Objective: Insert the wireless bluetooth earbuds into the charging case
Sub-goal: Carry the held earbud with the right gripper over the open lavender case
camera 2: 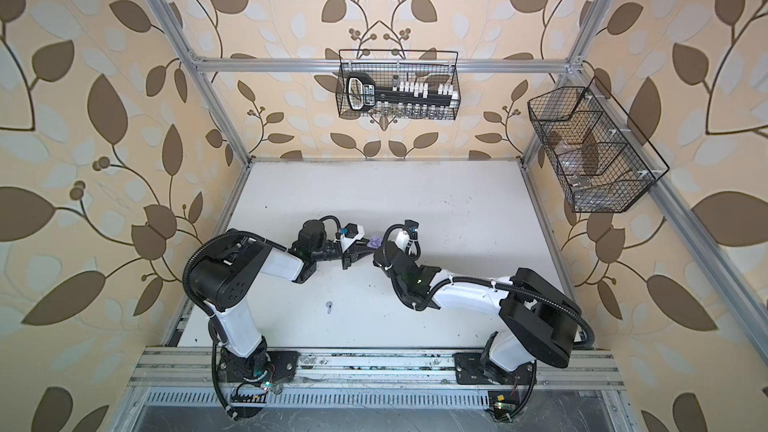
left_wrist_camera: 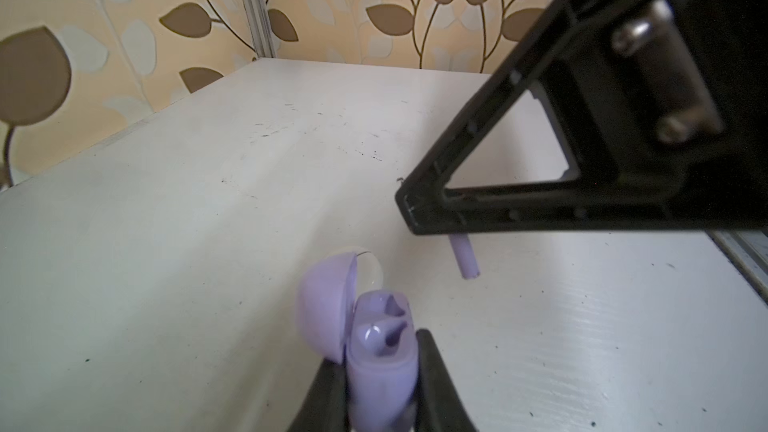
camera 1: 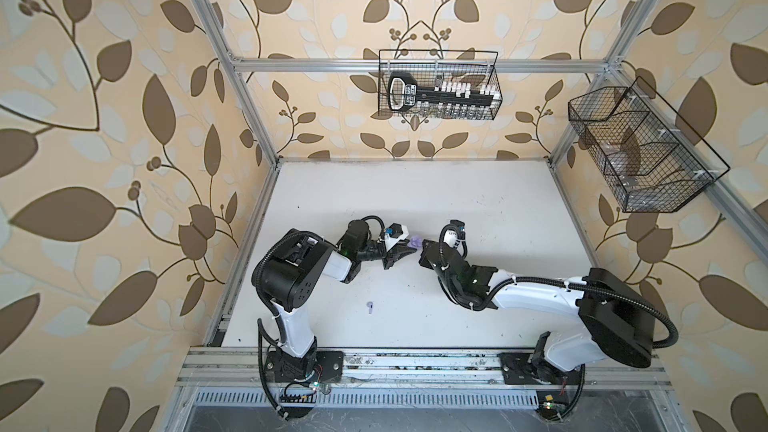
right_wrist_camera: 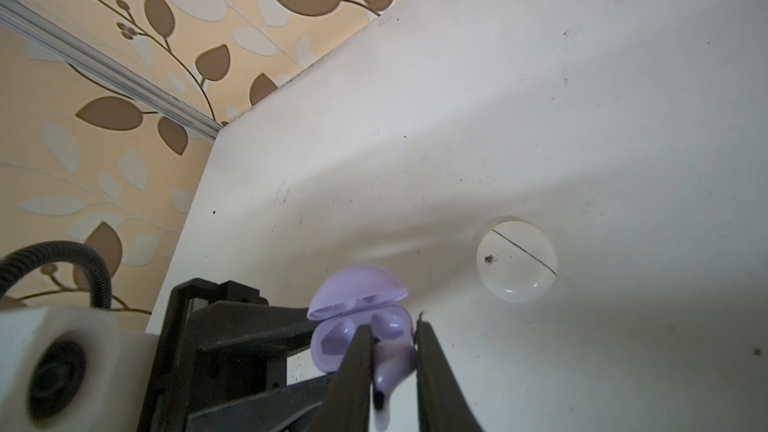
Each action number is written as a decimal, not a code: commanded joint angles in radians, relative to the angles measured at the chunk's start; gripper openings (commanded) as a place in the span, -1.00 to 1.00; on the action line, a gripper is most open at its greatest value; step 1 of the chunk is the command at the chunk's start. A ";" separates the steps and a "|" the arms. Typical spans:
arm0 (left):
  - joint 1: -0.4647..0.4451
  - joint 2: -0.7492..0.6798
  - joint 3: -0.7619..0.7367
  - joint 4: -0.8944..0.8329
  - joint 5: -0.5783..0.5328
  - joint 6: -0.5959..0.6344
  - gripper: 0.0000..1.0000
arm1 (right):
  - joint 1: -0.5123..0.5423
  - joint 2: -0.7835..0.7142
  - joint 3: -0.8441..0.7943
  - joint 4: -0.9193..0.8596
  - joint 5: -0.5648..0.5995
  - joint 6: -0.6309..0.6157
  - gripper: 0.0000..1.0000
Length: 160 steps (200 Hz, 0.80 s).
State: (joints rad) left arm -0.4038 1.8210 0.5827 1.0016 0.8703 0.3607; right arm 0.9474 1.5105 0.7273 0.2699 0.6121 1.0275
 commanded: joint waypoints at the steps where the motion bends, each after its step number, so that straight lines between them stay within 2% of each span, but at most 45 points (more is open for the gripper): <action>1: 0.016 0.009 0.006 0.080 -0.005 -0.039 -0.99 | -0.003 0.035 -0.018 0.084 0.038 0.005 -0.60; 94: 0.037 0.028 0.009 0.137 0.003 -0.097 -0.98 | -0.015 0.142 -0.022 0.300 0.059 0.000 -0.60; 160: 0.043 0.031 0.012 0.141 0.011 -0.106 -0.98 | -0.035 0.164 -0.010 0.354 0.061 -0.013 -0.60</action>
State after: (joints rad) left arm -0.3744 1.8439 0.5827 1.0855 0.8566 0.2691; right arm 0.9215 1.6531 0.7113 0.5785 0.6518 1.0271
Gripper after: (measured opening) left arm 0.223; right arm 0.200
